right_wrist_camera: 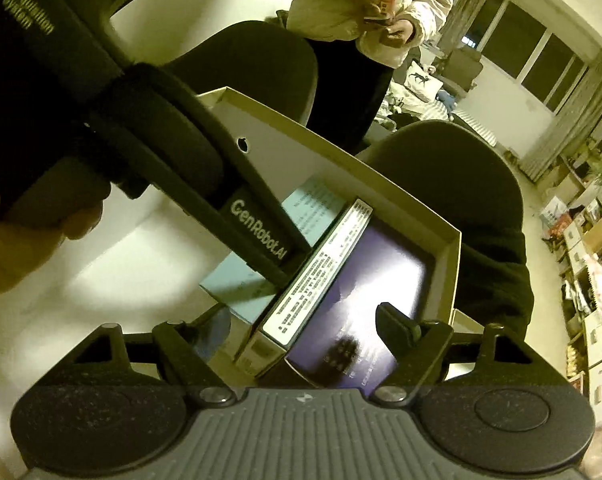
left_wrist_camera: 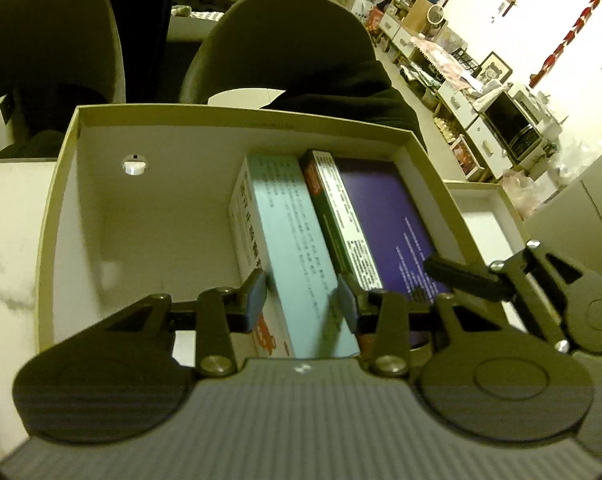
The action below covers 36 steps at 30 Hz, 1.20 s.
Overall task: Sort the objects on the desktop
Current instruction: 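Lower the light-blue box beside the other boxes and open the left gripper, then withdraw the left tool from the cardboard box toward the pile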
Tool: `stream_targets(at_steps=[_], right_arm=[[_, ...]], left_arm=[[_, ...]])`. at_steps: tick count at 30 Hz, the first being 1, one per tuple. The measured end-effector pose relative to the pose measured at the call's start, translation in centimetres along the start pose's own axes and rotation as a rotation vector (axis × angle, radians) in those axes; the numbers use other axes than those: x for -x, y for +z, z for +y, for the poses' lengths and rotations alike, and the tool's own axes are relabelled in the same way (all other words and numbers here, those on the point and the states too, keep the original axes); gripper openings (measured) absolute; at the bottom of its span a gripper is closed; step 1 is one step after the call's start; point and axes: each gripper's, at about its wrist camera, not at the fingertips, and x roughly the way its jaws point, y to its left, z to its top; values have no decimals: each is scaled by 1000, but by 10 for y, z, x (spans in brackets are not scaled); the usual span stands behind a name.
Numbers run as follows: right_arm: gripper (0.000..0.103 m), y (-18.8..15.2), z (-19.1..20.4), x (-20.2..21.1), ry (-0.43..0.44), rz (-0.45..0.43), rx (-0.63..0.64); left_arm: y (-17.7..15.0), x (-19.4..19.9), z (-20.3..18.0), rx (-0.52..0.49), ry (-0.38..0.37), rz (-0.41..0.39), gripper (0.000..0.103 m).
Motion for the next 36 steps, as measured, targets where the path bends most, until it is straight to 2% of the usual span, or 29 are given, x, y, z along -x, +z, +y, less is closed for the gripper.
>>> stream_targets(at_steps=[8, 13, 18, 25, 36], right_arm=[[83, 1, -5, -22, -4, 33, 8], [84, 0, -7, -23, -10, 34, 9], [84, 0, -10, -11, 5, 17, 2], [85, -6, -5, 14, 39, -20, -4], [87, -16, 2, 58, 65, -86, -64]], left_arm=[[1, -1, 1, 13, -1, -7, 42], [0, 7, 1, 16, 6, -19, 48], [-2, 18, -3, 8, 42, -38, 53], [-9, 43, -12, -25, 131, -85, 64], [-30, 82, -24, -63, 195, -171, 83]])
